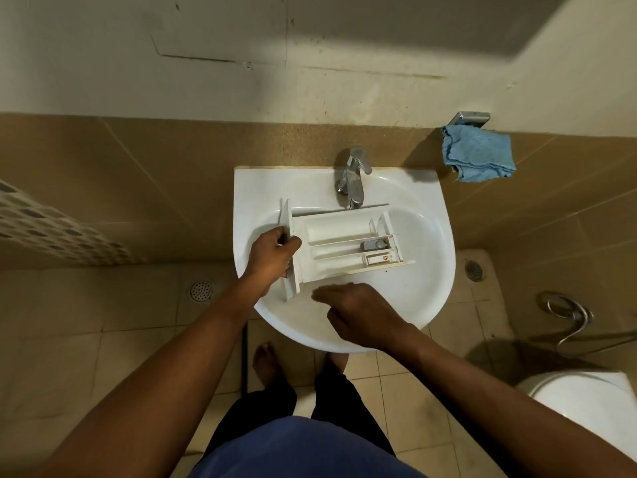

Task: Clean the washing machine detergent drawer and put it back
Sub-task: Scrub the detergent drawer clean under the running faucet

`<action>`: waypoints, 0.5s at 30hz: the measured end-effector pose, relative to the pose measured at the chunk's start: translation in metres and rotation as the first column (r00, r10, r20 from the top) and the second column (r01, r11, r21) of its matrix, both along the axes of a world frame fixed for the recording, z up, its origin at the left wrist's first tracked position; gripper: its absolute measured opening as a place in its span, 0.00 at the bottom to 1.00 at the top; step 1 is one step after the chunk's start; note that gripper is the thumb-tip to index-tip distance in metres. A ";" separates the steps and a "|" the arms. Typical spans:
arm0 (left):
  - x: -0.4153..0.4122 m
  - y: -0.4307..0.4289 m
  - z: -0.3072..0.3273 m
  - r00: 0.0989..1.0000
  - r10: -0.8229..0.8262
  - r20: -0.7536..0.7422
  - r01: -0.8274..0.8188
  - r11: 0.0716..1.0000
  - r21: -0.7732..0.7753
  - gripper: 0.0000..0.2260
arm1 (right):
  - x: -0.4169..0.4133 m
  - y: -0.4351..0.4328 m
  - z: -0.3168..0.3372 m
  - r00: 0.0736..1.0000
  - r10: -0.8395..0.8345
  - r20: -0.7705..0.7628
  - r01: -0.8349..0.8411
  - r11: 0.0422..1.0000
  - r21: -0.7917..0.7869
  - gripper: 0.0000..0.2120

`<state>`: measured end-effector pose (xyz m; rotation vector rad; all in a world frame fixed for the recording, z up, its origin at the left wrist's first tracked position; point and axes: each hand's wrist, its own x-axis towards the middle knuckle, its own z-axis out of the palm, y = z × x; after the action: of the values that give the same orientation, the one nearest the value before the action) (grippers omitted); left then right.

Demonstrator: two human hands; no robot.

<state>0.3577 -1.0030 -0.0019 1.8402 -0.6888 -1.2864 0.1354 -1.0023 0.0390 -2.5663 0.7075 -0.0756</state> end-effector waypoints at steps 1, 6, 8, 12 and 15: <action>0.000 0.000 0.000 1.000 0.000 0.003 0.000 1.000 0.002 0.12 | 0.006 -0.004 -0.002 0.998 -0.046 0.052 0.046 0.999 -0.012 0.21; 0.000 -0.001 -0.001 1.000 0.014 -0.012 -0.014 1.000 0.003 0.11 | 0.031 0.008 -0.018 0.999 -0.036 -0.033 0.032 0.992 -0.118 0.31; -0.001 -0.002 -0.002 0.999 0.022 -0.029 -0.022 1.000 -0.004 0.10 | 0.017 0.006 -0.017 1.000 -0.016 0.003 0.016 0.993 -0.117 0.28; -0.001 -0.002 -0.004 1.000 0.018 -0.024 -0.018 1.000 -0.004 0.11 | 0.019 -0.024 0.008 0.829 -0.486 0.277 0.418 0.867 0.271 0.12; 0.000 -0.004 -0.006 0.999 0.019 -0.029 -0.019 1.000 0.006 0.13 | 0.044 -0.077 0.009 0.210 -0.978 0.003 0.577 0.126 0.807 0.10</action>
<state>0.3573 -1.0068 -0.0078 1.8256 -0.6510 -1.3011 0.1790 -1.0790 0.0482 -0.9793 1.5272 -0.7768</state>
